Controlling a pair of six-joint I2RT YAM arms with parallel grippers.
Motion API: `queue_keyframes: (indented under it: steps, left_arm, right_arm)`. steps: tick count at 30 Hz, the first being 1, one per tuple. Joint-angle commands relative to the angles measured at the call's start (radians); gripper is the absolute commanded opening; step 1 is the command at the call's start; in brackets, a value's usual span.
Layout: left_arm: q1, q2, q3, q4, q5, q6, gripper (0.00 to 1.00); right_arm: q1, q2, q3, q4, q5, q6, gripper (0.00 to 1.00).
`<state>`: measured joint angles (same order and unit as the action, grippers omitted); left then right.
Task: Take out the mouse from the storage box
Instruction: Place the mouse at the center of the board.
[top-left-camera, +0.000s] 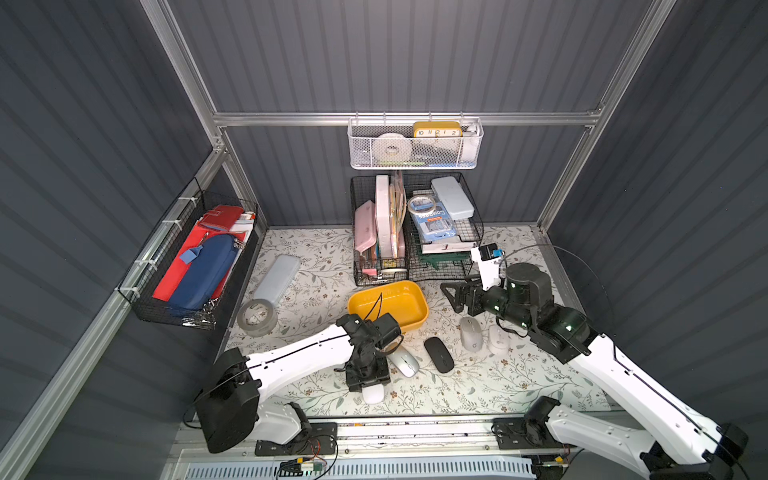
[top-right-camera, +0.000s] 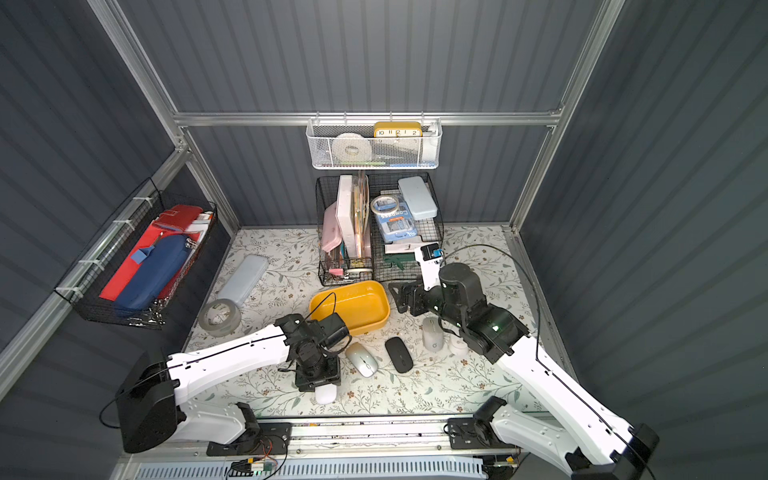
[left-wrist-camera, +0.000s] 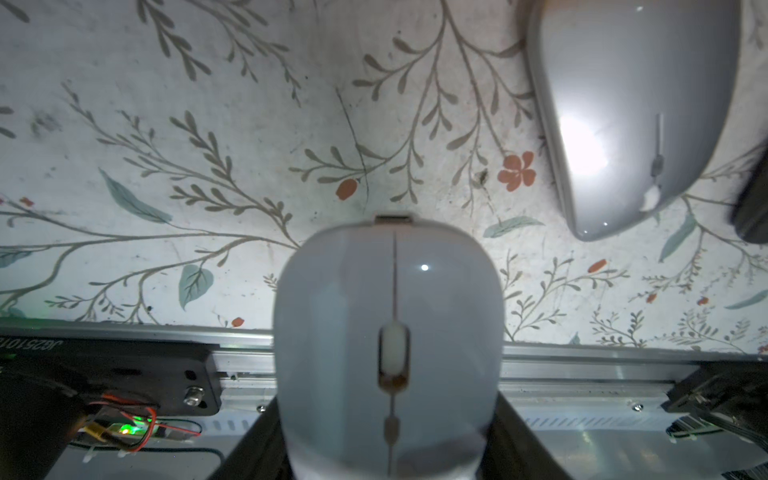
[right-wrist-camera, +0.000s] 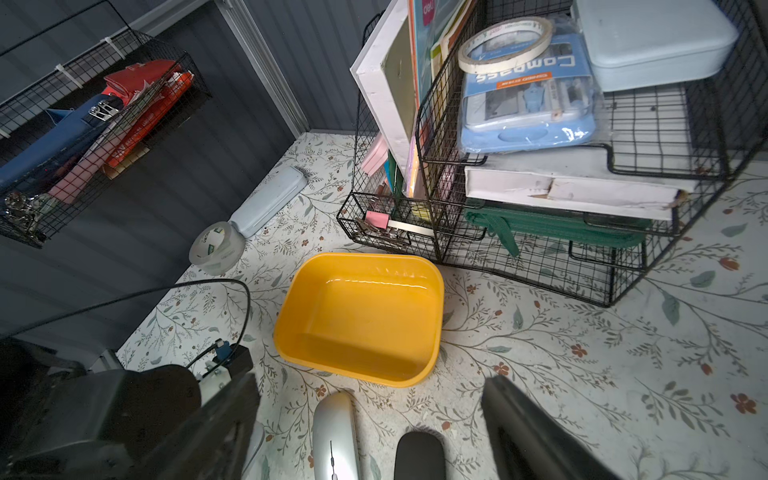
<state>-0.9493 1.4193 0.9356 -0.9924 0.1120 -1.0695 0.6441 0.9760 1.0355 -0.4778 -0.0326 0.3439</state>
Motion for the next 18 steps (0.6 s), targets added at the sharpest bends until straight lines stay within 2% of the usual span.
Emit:
queue_keyframes:
  steps: [1,8,13,18]
  left_arm:
    - [0.000,0.071,-0.022,0.065,0.000,-0.040,0.00]
    - [0.025,0.223,-0.024,0.155,-0.069,-0.002,0.00]
    - [0.072,0.231,-0.084,0.238,-0.066,0.018,0.00]
    - [0.082,0.257,-0.072,0.259,-0.063,0.042,0.00]
  right_arm:
    - [0.006,-0.010,-0.013,0.010,0.014,-0.009,0.89]
    - [0.007,-0.014,-0.008,-0.005,0.028,-0.016,0.89]
    - [0.007,-0.016,-0.008,-0.016,0.034,-0.019,0.89]
    - [0.008,-0.014,0.000,-0.032,0.045,-0.021,0.89]
